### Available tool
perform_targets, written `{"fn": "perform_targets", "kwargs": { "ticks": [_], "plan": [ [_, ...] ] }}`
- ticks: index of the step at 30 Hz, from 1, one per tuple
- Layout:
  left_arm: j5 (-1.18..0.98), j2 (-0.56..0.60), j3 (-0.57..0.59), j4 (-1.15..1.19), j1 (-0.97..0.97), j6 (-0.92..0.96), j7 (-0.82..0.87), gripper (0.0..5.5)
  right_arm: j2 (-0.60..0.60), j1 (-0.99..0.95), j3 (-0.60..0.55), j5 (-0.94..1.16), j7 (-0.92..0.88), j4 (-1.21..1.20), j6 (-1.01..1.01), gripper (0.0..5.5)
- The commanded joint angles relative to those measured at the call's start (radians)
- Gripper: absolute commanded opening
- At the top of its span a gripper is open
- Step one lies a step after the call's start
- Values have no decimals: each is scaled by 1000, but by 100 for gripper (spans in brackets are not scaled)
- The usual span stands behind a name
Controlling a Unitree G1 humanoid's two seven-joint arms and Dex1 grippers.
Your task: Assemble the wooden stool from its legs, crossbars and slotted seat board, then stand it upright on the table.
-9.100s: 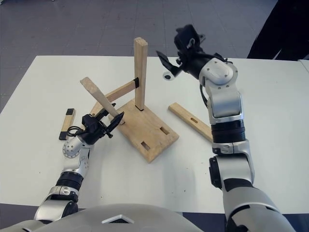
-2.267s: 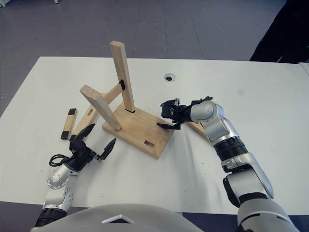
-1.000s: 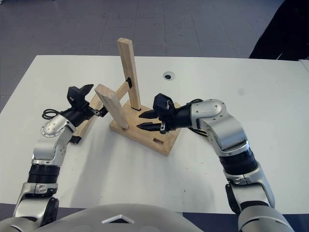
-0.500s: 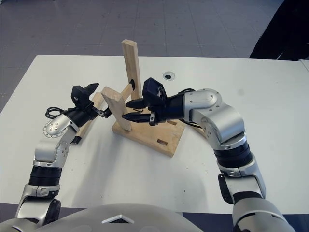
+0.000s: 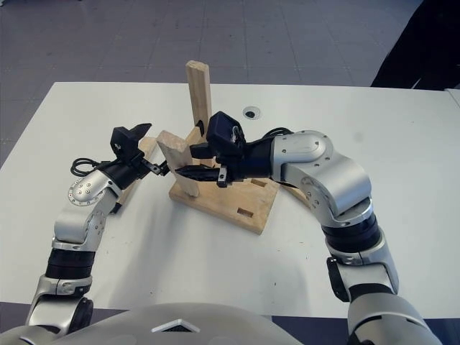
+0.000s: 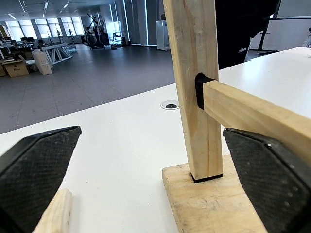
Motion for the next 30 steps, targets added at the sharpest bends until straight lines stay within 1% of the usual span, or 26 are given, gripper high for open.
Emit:
{"fn": "perform_targets", "kwargs": {
  "ticks": [1,5,9,17,24,30],
  "plan": [
    [10,-1,-3,-29,9,17,7,550,-30,1,-35,16,-27,-47,27,178],
    [10,-4,-3,-35,7,23,13,550,-46,7,-25,22,-27,-67,29,178],
    [11,-4,-6,-34,1,27,12,550,-47,10,-7,18,-25,-67,23,111],
    [19,-15,-16,-60,-13,57,27,550,-75,25,41,-10,-7,-79,-34,108],
    [18,-18,-17,-56,-12,64,30,550,-145,78,101,-89,62,-84,-183,108],
    [18,-25,-23,-61,-11,72,39,550,-170,91,130,-121,100,-77,-258,107]
  ]
}}
